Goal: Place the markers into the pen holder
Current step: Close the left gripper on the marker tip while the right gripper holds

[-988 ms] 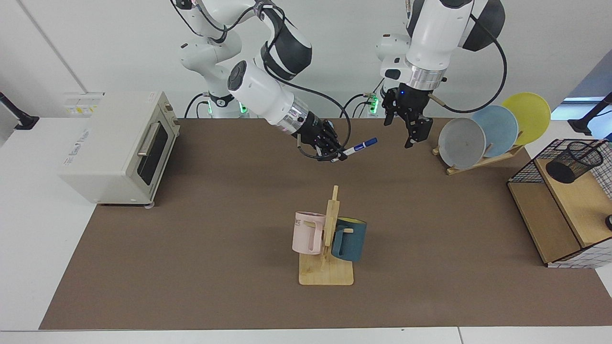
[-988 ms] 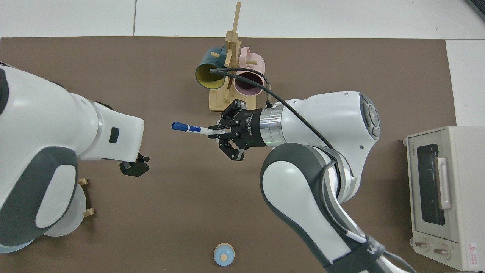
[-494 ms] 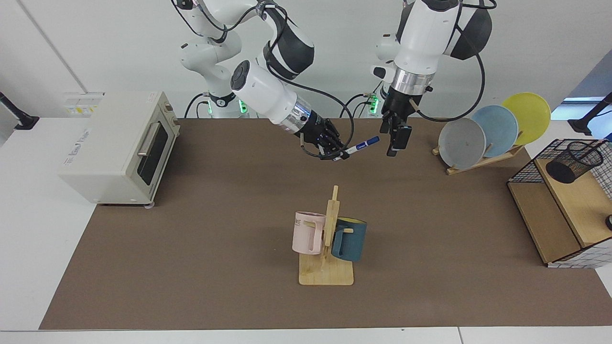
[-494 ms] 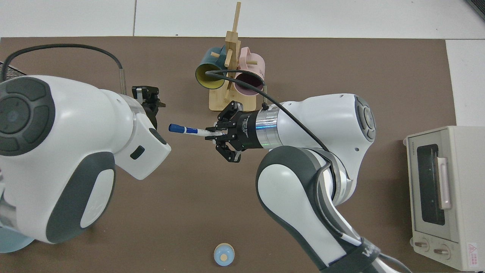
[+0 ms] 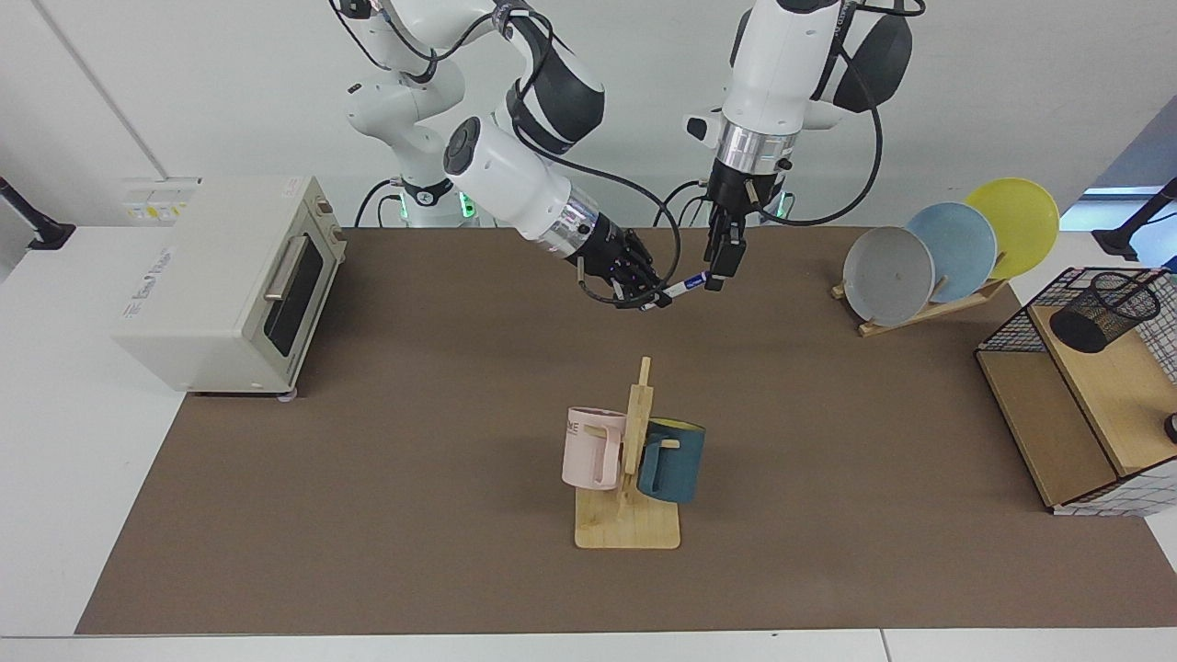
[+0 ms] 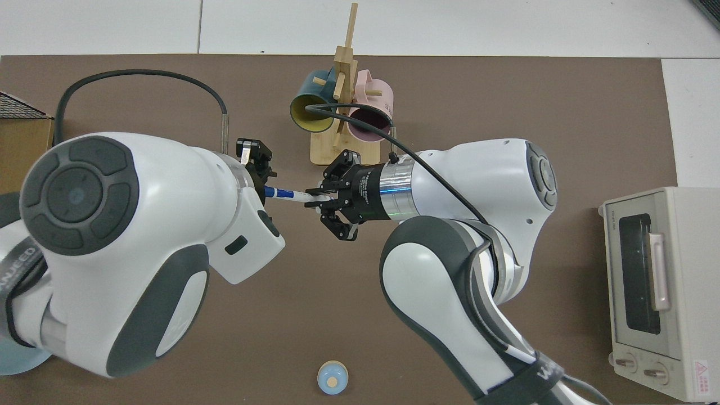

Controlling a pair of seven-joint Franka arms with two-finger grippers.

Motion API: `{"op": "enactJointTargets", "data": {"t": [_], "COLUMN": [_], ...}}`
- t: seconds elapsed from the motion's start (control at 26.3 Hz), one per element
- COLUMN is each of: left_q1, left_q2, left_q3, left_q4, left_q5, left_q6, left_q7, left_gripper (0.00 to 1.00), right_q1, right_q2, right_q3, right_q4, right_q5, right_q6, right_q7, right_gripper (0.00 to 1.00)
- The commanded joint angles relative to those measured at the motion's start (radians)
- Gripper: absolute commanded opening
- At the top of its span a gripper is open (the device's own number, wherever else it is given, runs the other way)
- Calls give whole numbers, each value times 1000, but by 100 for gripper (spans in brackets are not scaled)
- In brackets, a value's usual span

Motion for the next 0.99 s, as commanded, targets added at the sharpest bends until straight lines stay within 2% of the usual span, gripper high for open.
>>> {"op": "enactJointTargets", "data": {"t": [0.0, 0.08, 0.8, 0.84, 0.87, 0.95], "left_q1": [-9, -9, -7, -6, -4, -1], "left_q2": [0, 0, 1, 1, 1, 1], "left_q3": [1, 1, 0, 0, 0, 1], "left_q4": [-2, -2, 7, 7, 7, 7], "left_q5": [12, 12, 38, 38, 38, 38], "left_q6": [35, 37, 34, 34, 32, 28], "left_q7": [35, 37, 37, 37, 37, 37], "left_gripper": [10, 0, 0, 0, 0, 0], "right_q1": [8, 8, 6, 6, 8, 9], "right_q2": [8, 8, 6, 6, 6, 6], "right_q3": [-4, -4, -4, -4, -4, -5], "right_q4": [8, 6, 3, 3, 3, 4], "right_q5": [24, 22, 19, 16, 6, 2], "right_q6": [26, 26, 24, 26, 26, 26], "right_q7": [11, 9, 8, 8, 6, 3], "right_gripper": [0, 0, 0, 41, 99, 100]}}
